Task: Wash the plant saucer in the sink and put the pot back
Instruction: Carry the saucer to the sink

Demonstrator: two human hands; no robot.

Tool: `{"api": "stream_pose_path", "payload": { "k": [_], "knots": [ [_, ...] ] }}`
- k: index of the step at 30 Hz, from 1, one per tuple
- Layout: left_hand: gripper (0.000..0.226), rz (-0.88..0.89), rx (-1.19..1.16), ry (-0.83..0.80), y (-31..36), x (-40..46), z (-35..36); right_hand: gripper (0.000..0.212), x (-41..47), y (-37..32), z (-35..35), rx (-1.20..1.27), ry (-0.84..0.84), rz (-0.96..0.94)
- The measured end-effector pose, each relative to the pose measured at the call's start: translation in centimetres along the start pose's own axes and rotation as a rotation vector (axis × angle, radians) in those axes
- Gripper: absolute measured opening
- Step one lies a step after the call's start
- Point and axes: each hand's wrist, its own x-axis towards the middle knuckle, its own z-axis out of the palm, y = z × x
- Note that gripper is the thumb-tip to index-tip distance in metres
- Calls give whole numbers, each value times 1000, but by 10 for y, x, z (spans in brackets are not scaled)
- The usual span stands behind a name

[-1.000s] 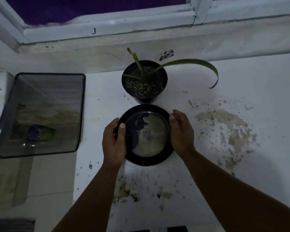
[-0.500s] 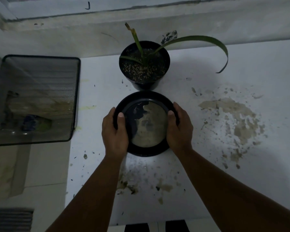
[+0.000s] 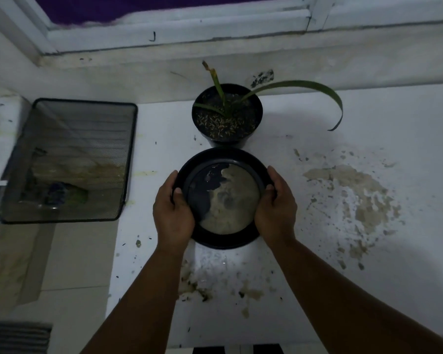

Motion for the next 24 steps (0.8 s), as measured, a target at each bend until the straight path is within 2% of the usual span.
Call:
{"api": "stream_pose_path", "payload": {
  "k": [7,14,24],
  "knots": [
    [40,-6,-58,85,42,-24,-39,43,-23,-49,-14,25,-51,-41],
    [43,-26,-159,200,79,-57,-95,46,-56,-107,-14,35,-181,-109],
    [51,-65,-217,423,94,-87,-216,55,-132,-178,49,13,-402,-260]
  ]
}}
